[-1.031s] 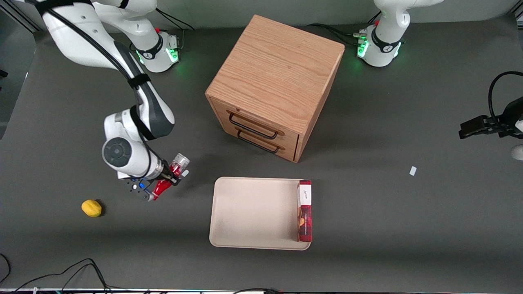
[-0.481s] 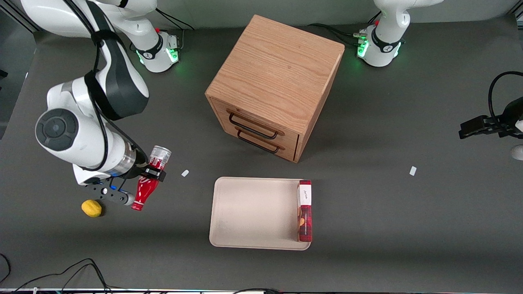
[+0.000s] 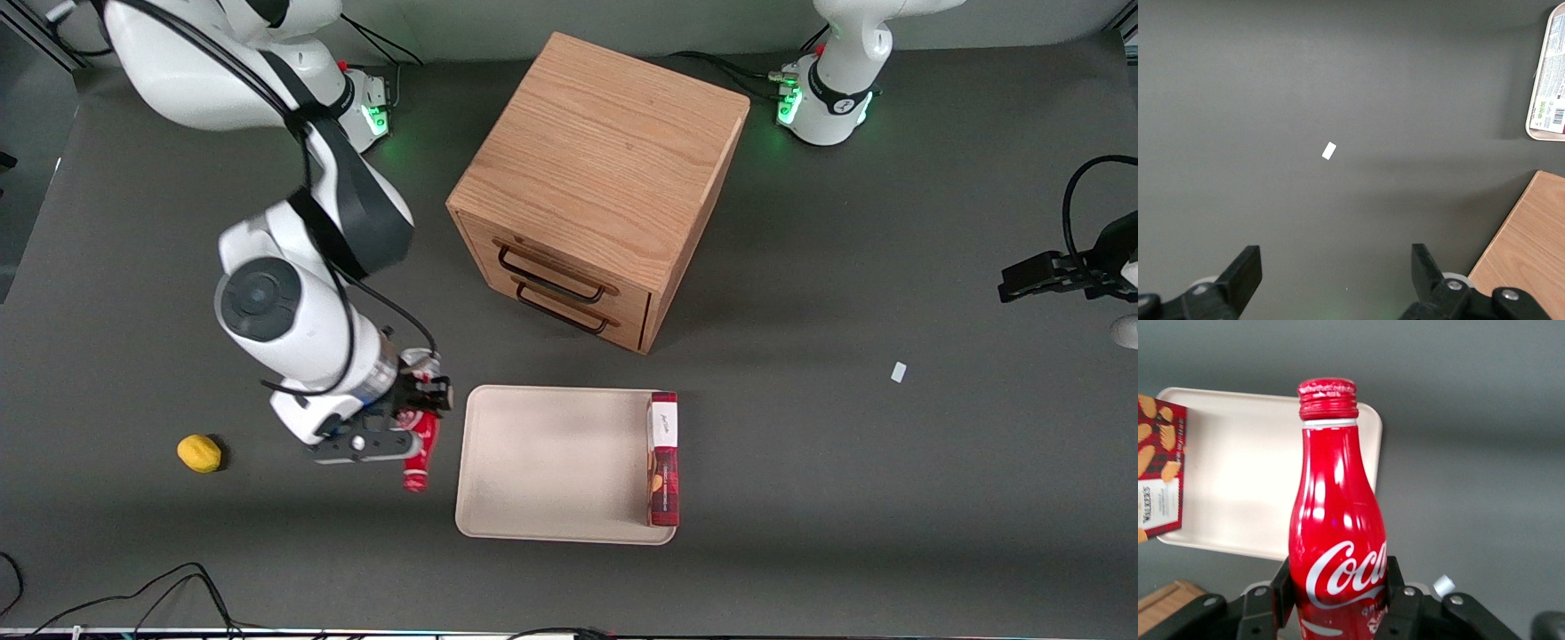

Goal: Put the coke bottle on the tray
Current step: 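Carry the upright bottle over the cream tray and lower it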

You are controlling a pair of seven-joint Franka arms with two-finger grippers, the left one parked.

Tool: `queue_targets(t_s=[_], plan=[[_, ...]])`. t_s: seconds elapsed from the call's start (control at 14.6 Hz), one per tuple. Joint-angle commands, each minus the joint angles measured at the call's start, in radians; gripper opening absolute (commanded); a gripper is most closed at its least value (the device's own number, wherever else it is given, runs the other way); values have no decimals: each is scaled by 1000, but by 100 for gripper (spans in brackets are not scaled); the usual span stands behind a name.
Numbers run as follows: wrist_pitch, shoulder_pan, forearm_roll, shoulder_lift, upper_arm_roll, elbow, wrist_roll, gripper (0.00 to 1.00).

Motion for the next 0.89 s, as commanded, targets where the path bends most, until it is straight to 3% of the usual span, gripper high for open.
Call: queue_targets(t_s=[0.0, 0.82], plan=[[94, 6, -23, 109, 7, 75, -106, 0], [362, 10, -10, 353, 7, 70, -28, 1]])
